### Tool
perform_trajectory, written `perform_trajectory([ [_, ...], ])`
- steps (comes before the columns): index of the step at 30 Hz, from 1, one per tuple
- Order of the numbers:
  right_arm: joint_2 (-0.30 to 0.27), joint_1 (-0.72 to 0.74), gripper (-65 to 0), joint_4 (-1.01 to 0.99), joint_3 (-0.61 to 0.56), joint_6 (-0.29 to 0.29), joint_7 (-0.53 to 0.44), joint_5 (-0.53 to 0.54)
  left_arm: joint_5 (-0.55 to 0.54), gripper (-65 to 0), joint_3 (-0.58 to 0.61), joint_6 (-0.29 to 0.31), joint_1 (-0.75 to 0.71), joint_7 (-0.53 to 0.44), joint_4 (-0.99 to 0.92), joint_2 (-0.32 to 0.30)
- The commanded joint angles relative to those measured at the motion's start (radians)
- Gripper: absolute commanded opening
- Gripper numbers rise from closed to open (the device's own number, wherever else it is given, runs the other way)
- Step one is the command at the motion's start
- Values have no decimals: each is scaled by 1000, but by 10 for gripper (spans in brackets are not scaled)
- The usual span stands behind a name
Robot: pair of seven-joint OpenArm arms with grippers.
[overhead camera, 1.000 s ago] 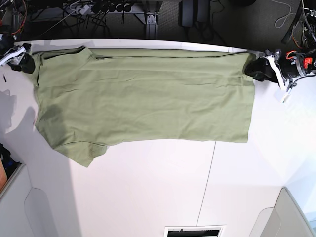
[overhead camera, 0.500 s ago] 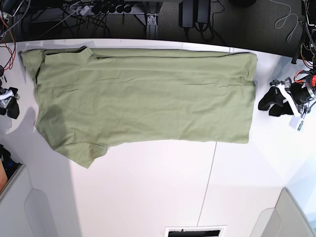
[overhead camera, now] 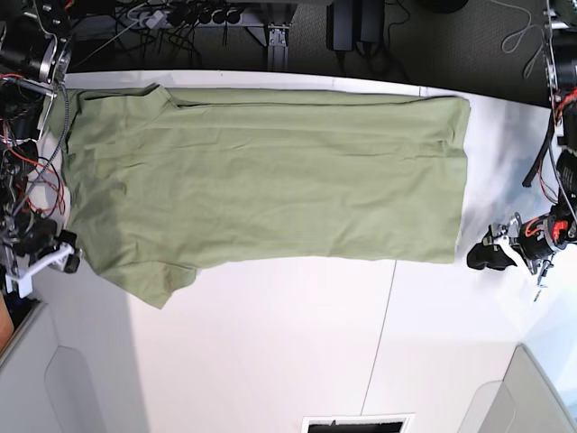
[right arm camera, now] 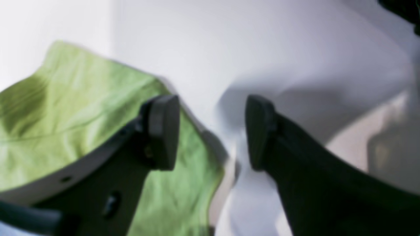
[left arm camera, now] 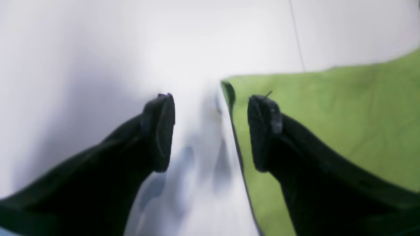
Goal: Layout the t-shirt on the table in an organized manner, then fold the t-shirt properly
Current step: 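Release the folded edge and move both grippers to the shirt's side edges, then grasp the side edge with both grippers and fold it lengthwise over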
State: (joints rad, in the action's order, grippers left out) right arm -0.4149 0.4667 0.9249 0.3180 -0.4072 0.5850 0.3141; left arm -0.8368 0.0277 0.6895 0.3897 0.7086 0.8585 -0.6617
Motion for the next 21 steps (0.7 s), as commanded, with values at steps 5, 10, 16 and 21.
perform_trajectory([
  [5,-17,17,-331,1,3,-37,-7,4,69,-274,6,9,45,-62,-66,47],
  [10,-16,17,-331,1,1,-57,30,51,149,-274,6,9,42,-91,-82,98],
  [16,2,17,-346,1,0,-140,99,141,145,-293,6,9,42,-83,-81,116],
  [21,-6,18,-650,3,0,-140,113,140,145,-625,6,9,43,-45,-76,113],
])
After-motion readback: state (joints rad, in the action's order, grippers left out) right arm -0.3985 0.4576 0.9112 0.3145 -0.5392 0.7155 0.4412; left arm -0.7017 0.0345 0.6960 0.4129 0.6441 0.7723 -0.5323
